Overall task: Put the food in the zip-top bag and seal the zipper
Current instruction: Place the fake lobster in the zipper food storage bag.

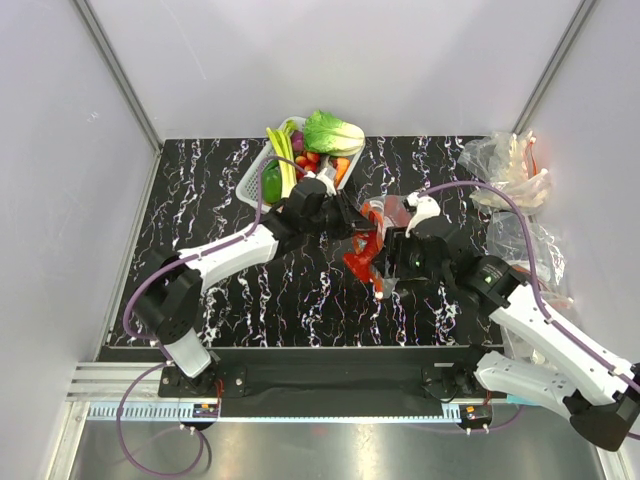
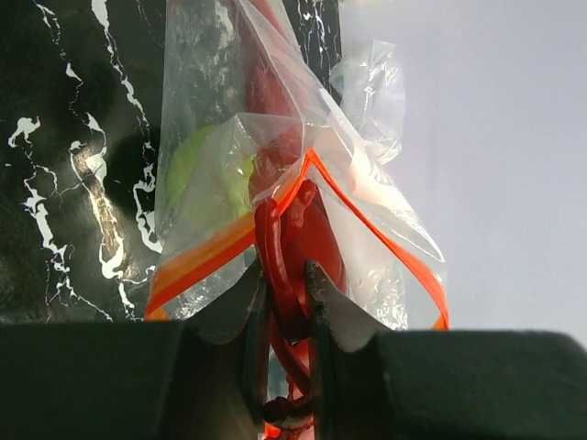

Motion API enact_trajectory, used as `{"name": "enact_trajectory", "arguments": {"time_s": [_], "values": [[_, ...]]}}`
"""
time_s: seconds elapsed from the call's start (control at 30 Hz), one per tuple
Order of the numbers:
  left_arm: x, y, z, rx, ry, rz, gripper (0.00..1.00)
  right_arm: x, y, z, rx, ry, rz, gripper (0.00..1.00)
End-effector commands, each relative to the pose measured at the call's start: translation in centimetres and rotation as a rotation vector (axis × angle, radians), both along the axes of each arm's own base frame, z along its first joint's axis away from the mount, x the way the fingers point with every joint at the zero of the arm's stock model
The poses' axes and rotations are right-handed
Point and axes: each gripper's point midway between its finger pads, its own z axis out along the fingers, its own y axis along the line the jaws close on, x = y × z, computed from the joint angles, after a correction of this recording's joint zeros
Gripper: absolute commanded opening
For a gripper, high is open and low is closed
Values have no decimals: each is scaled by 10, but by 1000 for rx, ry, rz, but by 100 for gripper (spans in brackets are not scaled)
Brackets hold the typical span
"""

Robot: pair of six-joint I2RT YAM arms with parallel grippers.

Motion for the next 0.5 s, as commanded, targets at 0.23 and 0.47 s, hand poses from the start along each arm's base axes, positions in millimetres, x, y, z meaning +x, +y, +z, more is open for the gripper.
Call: {"name": "enact_trajectory", "arguments": {"time_s": [0.23,0.47], "values": [[16,-15,55,-65,-111,-27,0,-26,-4,-37,-102,-9,159,66],[16,-18,51,-70,-97,-34,0,-3,-24,-58,-259,-1,-23,72]]}}
